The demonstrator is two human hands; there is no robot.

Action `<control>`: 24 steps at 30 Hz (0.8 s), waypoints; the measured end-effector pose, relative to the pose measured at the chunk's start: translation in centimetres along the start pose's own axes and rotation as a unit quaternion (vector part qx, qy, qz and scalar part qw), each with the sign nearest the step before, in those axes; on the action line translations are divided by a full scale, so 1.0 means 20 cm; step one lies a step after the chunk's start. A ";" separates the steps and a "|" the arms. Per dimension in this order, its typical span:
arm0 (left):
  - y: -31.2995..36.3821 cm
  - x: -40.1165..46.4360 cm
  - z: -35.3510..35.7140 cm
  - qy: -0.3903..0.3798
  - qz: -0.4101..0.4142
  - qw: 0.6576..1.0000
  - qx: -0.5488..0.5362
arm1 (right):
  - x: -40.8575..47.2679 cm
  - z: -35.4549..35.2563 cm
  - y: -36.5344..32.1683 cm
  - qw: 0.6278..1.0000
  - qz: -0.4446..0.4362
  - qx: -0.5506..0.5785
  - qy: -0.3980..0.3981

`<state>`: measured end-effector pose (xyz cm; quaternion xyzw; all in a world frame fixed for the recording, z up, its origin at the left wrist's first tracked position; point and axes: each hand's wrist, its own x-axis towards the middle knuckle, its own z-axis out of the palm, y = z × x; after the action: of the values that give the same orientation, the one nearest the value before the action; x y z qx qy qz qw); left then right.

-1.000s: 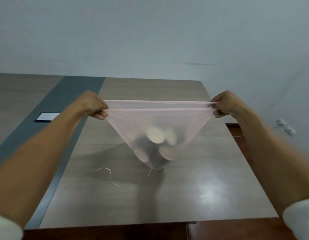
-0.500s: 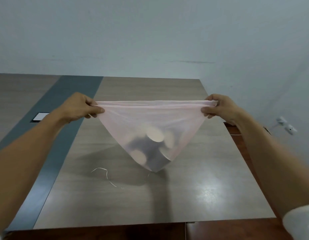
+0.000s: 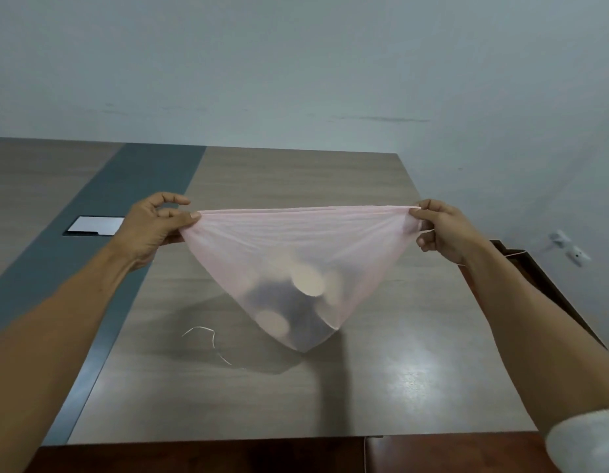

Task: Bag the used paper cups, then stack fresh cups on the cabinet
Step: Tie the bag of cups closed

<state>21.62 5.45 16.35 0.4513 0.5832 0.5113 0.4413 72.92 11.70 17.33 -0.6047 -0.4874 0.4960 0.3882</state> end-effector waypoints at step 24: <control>-0.02 -0.07 0.07 0.028 0.045 0.998 0.037 | -0.08 0.97 0.06 0.845 -0.224 -0.467 -0.131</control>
<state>23.19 4.25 15.82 0.4784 0.5932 0.5213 0.3840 54.09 9.58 12.60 -0.5180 -0.8302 0.1838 0.0926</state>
